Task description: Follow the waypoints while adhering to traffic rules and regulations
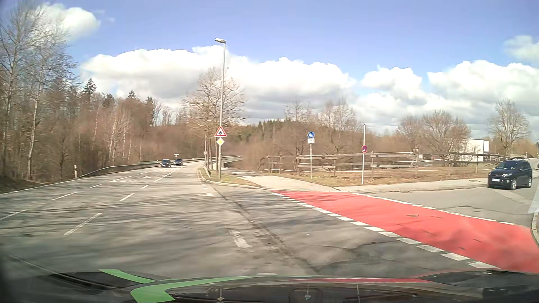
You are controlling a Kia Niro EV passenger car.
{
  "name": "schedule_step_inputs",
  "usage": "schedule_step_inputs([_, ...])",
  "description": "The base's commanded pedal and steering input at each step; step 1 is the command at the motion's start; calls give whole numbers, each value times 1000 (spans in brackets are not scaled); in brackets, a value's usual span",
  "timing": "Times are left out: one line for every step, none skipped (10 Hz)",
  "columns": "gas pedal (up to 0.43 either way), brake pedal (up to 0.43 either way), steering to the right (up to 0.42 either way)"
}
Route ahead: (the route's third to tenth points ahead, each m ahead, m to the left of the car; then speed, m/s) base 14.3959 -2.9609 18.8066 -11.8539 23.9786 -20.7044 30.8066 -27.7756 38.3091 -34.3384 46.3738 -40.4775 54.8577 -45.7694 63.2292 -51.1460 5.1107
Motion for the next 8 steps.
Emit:
schedule_step_inputs([0,0,409])
schedule_step_inputs([0,0,418])
schedule_step_inputs([0,0,422])
schedule_step_inputs([0,0,423])
schedule_step_inputs([0,0,420])
schedule_step_inputs([87,0,417])
schedule_step_inputs([110,0,412])
schedule_step_inputs([138,0,409])
